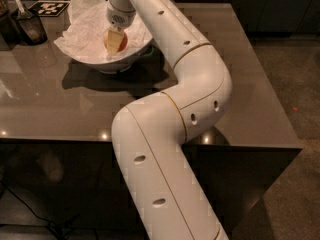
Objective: Pick apple from white bowl
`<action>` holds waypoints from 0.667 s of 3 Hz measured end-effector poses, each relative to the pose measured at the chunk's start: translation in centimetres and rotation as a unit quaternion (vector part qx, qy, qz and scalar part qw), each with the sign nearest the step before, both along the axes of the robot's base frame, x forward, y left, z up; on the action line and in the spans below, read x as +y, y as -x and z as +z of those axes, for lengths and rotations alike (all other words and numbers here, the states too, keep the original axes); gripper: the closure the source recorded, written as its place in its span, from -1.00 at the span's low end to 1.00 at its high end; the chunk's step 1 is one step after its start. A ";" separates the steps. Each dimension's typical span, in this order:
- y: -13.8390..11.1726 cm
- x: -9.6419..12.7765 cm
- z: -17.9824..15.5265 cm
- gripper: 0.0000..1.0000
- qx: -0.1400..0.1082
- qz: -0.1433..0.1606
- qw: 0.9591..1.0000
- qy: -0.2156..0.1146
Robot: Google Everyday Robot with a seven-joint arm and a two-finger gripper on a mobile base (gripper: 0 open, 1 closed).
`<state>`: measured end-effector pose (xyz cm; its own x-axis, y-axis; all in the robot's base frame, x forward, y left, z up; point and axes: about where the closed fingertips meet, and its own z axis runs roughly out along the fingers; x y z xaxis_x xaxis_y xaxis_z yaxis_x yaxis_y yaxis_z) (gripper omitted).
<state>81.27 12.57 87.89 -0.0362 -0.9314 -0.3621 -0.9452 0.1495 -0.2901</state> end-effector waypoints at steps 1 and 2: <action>1.0 -0.2 3.4 1.00 -0.007 -0.021 0.999 -0.029; 3.9 0.5 8.8 1.00 -0.038 -0.013 0.997 -0.063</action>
Offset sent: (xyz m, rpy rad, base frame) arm -0.1101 -0.0109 0.0701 0.1550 -0.0773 -0.0571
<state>77.41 13.03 96.71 -0.0280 -0.8777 -0.4784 -0.9166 0.2135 -0.3381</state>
